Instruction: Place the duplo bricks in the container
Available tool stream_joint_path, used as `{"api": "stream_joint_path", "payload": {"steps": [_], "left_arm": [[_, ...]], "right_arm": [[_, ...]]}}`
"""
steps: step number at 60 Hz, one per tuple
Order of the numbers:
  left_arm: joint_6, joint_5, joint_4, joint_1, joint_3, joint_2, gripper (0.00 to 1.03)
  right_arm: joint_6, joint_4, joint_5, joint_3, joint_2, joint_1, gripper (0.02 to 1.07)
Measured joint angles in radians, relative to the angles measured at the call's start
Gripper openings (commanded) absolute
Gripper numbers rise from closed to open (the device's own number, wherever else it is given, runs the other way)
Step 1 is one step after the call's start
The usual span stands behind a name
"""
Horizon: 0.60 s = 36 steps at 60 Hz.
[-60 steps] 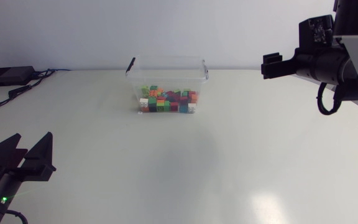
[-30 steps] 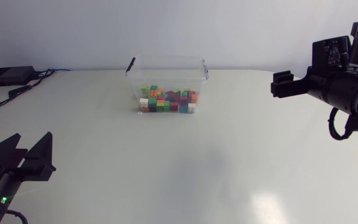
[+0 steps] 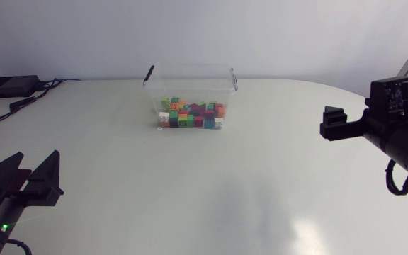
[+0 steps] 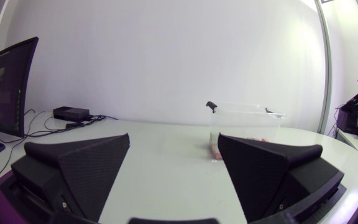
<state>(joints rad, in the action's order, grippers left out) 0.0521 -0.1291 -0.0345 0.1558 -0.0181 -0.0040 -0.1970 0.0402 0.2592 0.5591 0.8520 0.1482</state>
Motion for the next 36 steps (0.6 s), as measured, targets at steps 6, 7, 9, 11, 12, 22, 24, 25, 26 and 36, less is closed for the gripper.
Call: {"api": "stream_joint_path", "payload": {"steps": [6,7,9,11,12,22,24,25,26,36], "left_arm": [[0.0,0.0,0.0,0.0,0.0,0.0,0.99],[0.0,0.0,0.0,0.0,0.0,0.0,0.99],[0.0,0.0,0.0,0.0,0.0,0.0,0.99],[0.0,0.0,0.0,0.0,0.0,0.0,0.99],[0.0,0.0,0.0,0.0,0.0,0.0,0.99],[0.0,0.0,0.0,0.0,0.0,0.0,0.99],[0.0,0.0,0.0,0.0,0.0,0.0,0.99],[0.0,0.0,0.0,0.0,0.0,0.0,0.99],[0.0,0.0,0.0,0.0,0.0,0.0,0.99],[0.0,0.0,0.0,0.0,0.0,0.0,0.99]], "right_arm": [[-0.014,0.002,0.0,-0.028,-0.037,-0.006,1.03],[-0.016,0.002,0.0,-0.031,-0.043,-0.006,1.03],[-0.018,0.002,0.0,-0.037,-0.053,-0.008,1.03],[-0.021,0.002,-0.001,-0.044,-0.063,-0.011,1.03],[-0.023,0.002,-0.003,-0.047,-0.067,-0.013,1.03],[-0.046,0.004,-0.01,-0.079,-0.103,-0.026,1.03],[-0.052,0.005,-0.012,-0.083,-0.106,-0.026,1.03],[-0.059,0.005,-0.013,-0.084,-0.106,-0.026,1.03],[-0.062,0.005,-0.013,-0.085,-0.106,-0.026,1.03],[-0.096,0.039,-0.019,-0.107,-0.124,-0.026,1.03]]}}
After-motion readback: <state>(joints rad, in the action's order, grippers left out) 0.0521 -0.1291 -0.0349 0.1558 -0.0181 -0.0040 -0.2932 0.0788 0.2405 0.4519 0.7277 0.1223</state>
